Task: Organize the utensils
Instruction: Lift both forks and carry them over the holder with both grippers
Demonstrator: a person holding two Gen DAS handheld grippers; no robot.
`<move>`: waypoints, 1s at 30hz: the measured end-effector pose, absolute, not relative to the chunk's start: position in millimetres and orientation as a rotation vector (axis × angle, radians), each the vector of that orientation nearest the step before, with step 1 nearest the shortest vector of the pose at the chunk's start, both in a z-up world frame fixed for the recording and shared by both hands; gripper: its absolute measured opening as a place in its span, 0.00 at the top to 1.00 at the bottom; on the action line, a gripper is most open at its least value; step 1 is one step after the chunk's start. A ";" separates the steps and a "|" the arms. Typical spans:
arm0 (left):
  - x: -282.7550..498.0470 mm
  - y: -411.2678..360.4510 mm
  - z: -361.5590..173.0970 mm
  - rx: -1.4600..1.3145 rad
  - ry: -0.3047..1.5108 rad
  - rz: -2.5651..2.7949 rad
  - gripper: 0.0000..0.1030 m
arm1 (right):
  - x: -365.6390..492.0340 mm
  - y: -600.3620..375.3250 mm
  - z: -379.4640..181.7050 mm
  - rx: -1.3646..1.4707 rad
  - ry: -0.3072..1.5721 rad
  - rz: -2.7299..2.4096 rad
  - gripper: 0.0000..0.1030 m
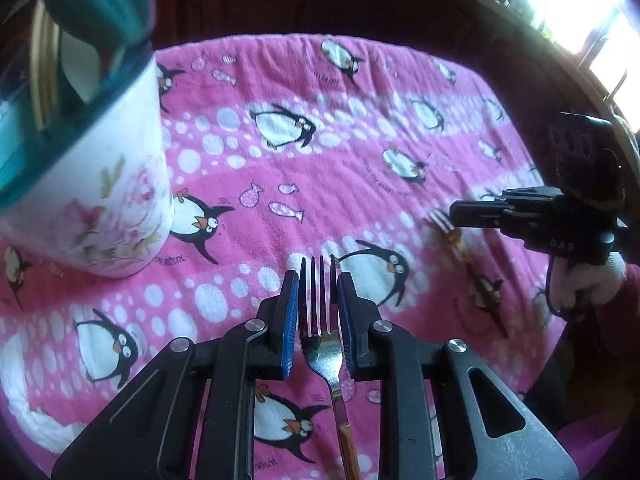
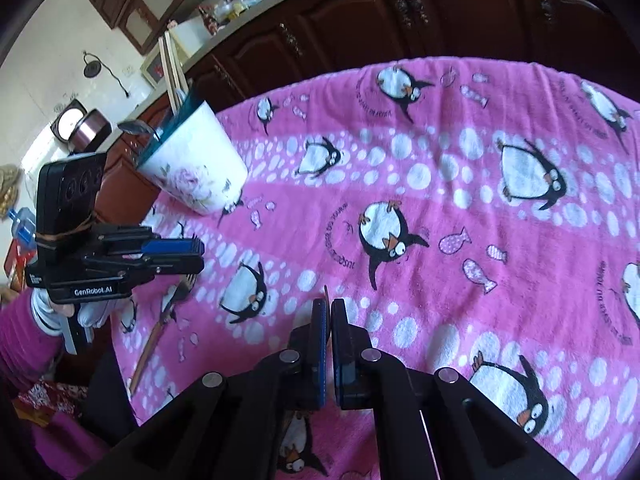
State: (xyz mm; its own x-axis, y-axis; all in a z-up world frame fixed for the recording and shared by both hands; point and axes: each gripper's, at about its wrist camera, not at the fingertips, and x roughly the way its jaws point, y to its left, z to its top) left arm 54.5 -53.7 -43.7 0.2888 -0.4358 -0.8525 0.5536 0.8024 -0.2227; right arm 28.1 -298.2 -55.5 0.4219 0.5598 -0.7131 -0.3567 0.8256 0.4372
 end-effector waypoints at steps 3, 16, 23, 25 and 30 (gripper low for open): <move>46.2 -51.5 -30.9 0.125 1.060 -0.652 0.83 | 24.8 -299.1 -43.8 0.260 0.945 0.578 0.98; 30.0 -33.6 -1.6 0.096 1.003 -0.627 0.83 | 27.5 -278.7 -50.3 0.082 0.998 0.529 0.74; 17.5 -28.7 21.4 0.099 0.946 -0.628 0.83 | 33.2 -273.5 -58.2 0.071 1.052 0.487 0.98; 13.0 -22.2 32.2 0.088 0.918 -0.625 0.83 | 27.3 -278.3 -47.2 0.083 1.017 0.476 0.98; 4.5 -11.2 52.2 0.069 0.863 -0.607 0.84 | 15.0 -287.4 -17.3 0.157 0.930 0.462 0.98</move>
